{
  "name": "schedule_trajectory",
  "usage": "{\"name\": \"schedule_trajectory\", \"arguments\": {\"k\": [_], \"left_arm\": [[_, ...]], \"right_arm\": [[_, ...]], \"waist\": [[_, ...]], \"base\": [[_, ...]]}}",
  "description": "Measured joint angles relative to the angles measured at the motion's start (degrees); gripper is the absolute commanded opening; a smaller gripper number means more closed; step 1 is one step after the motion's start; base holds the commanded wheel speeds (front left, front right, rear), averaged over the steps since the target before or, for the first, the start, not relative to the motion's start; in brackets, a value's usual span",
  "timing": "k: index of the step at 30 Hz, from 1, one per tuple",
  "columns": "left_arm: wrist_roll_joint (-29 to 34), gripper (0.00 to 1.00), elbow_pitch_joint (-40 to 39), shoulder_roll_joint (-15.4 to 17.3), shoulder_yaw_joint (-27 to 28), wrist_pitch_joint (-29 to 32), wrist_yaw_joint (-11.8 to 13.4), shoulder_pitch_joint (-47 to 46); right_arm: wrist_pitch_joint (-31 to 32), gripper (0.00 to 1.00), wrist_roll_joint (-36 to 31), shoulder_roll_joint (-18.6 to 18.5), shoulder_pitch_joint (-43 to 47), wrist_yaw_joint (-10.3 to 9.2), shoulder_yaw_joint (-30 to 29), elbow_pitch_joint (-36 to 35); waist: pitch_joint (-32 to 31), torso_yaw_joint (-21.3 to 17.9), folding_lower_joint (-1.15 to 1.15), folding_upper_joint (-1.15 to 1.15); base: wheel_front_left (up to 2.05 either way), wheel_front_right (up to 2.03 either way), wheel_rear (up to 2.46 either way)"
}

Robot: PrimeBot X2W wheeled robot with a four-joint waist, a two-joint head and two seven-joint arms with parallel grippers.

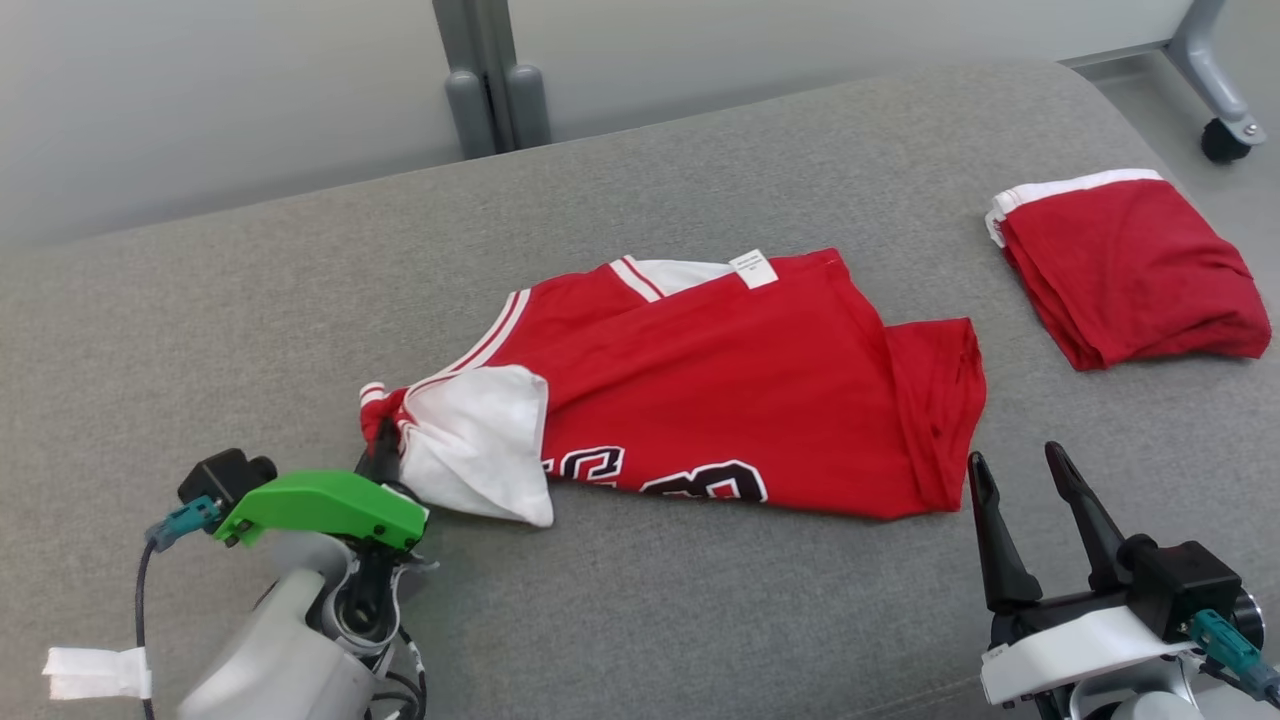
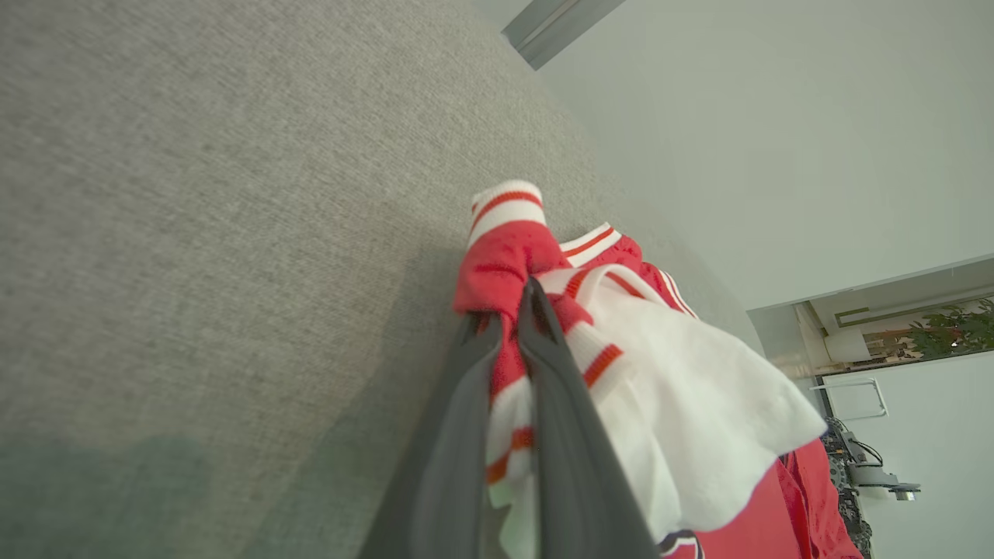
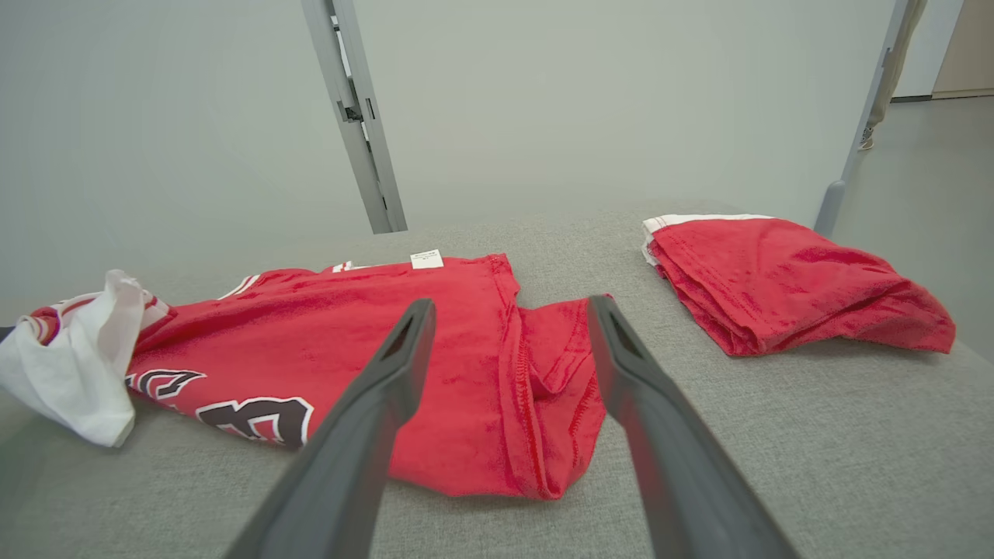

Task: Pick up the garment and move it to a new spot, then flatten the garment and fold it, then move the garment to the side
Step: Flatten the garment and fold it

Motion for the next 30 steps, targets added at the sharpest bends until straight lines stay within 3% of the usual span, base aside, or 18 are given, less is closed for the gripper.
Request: {"name": "schedule_trajectory", "arguments": {"k": [7,8,9,10,15,21,23,25,30], "left_arm": [[10.3,0.0,-1.1,0.4,7.8,0.0,-0.1,1.7],[11.5,0.18,-1.3,0.3,8.6,0.0,-0.1,1.8],[13.7,0.84,-1.6,0.0,9.8,0.0,0.5,2.0],[15.5,1.0,-2.1,-0.5,11.1,0.0,1.0,2.3],[28.0,1.0,-6.9,-1.3,17.7,-0.1,4.0,5.6],[46.0,1.0,-19.6,-2.9,24.7,-0.1,8.2,15.6],[53.1,1.0,-23.3,-3.3,23.1,-0.1,8.2,19.4],[63.2,1.0,-25.7,-4.0,17.3,-0.1,8.1,24.5],[70.7,1.0,-22.8,-4.6,13.0,-0.1,8.7,26.4]], "right_arm": [[0.0,1.0,-0.1,-0.4,0.0,0.0,1.5,0.1],[0.0,1.0,-0.1,-0.5,-0.1,0.0,1.7,0.1],[0.0,1.0,-0.1,-0.7,-0.2,0.0,1.8,0.1],[0.0,1.0,0.0,-0.8,-0.2,0.0,1.8,0.1],[0.0,1.0,0.0,-1.1,0.3,0.0,1.6,0.2],[0.0,1.0,0.0,-1.0,1.1,0.0,1.5,0.3],[0.0,1.0,0.0,-0.8,1.1,0.0,1.6,0.3],[0.0,1.0,0.0,-0.7,1.1,0.0,1.7,0.5],[0.0,1.0,0.0,-0.6,0.7,0.0,2.0,0.6]], "waist": [[0.5,2.7,0.0,0.0],[0.6,2.9,0.0,0.0],[0.6,3.1,0.0,0.0],[0.6,3.3,0.0,0.0],[0.1,4.0,0.0,0.0],[-0.8,5.1,0.0,0.0],[-0.9,5.5,0.0,0.0],[-0.9,5.9,0.0,0.0],[-0.3,6.0,0.0,0.0]], "base": [[0.0,0.0,0.0],[0.0,0.0,0.0],[0.0,0.0,0.0],[0.0,0.0,0.0],[0.0,0.0,0.0],[0.0,0.0,0.0],[0.0,0.0,0.0],[0.0,0.0,0.0],[0.0,0.0,0.0]]}}
